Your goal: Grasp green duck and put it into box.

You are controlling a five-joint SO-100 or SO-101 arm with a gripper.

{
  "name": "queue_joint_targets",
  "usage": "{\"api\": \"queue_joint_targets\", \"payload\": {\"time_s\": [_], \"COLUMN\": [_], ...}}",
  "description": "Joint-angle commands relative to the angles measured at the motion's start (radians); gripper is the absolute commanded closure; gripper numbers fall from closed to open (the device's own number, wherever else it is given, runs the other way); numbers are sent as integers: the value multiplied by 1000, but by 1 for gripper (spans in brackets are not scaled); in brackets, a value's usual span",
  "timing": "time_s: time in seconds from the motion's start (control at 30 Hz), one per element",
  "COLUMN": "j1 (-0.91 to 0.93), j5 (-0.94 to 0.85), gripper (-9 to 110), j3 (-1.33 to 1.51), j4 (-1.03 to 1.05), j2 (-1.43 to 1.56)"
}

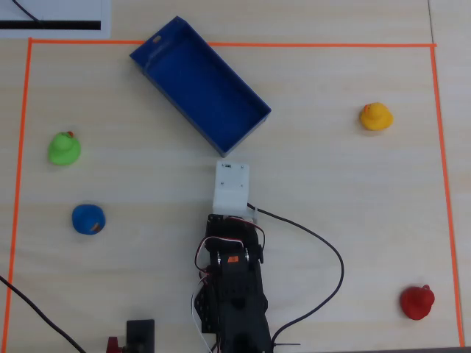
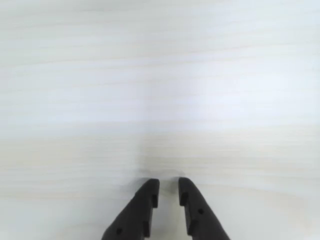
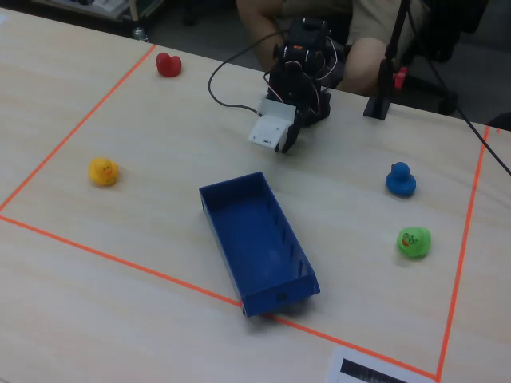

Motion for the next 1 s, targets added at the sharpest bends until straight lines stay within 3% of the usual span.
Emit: {"api": "queue_joint_targets", "payload": {"time_s": [0.0, 0.57, 0.8, 0.97], "j1": [6, 12, 54, -77], "j5": [6, 3, -2, 78], "gripper": [99, 101, 99, 96], "j3": [-5, -25, -546, -887], "j4": [14, 0, 15, 67], "j2": [-14, -54, -557, -706]}}
